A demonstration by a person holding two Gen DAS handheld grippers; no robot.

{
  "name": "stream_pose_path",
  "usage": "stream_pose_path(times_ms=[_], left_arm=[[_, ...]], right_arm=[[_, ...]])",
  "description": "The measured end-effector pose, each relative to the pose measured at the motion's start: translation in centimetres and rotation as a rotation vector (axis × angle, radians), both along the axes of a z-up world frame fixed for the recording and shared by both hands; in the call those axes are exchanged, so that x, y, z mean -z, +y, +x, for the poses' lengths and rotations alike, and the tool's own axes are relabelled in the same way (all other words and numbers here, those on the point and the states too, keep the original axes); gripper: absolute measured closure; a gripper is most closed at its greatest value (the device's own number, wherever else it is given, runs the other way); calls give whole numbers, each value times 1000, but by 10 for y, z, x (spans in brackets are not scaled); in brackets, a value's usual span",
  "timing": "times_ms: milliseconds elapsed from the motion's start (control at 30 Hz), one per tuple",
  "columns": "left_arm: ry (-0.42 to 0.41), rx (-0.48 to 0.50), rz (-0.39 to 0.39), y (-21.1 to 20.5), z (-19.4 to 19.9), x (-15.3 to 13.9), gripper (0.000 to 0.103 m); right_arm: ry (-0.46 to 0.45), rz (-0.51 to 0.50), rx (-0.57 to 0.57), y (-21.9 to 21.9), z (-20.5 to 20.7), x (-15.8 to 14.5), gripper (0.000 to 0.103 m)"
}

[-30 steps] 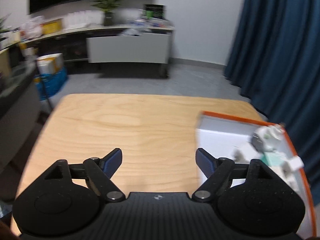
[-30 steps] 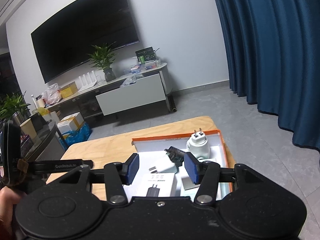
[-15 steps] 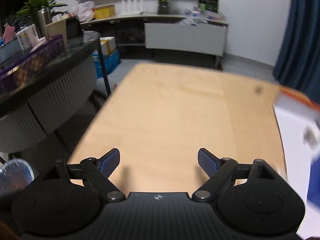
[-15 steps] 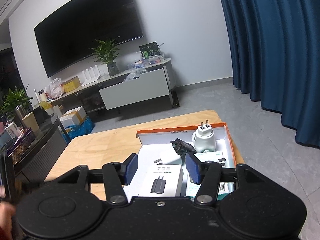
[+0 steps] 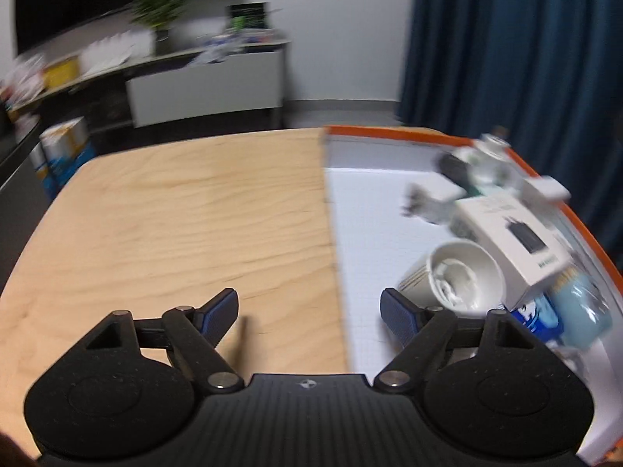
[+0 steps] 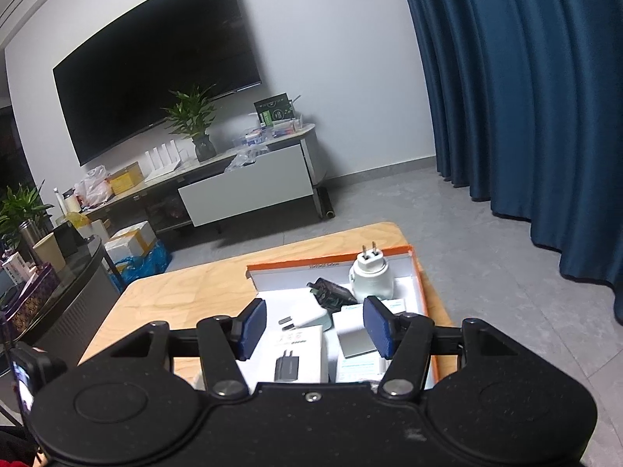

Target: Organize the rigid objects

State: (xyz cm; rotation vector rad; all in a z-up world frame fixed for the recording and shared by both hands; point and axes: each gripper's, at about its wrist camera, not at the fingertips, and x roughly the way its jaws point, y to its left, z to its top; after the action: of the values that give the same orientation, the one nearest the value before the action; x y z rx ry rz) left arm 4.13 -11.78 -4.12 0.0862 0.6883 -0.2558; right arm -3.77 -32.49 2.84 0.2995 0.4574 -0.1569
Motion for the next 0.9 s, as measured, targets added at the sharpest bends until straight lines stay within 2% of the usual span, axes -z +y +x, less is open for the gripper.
stream_pose_path(times_ms=[200,333,633,900], left_arm=[[18,-33,-35,11,-9,-2,18],[59,-69,-40,17,-15,-7,16],[70,-77,0,11,-57,-36,0],[102,-42,-6,-7,-87,-45,0]], right_arm=[[-2,-2,7,-1,-6,-2,34],[16,-9,-23,7,-12,1,30],[95,-13,-50,26,-40,15,26],[111,-13,-23,29,-71,19,25]])
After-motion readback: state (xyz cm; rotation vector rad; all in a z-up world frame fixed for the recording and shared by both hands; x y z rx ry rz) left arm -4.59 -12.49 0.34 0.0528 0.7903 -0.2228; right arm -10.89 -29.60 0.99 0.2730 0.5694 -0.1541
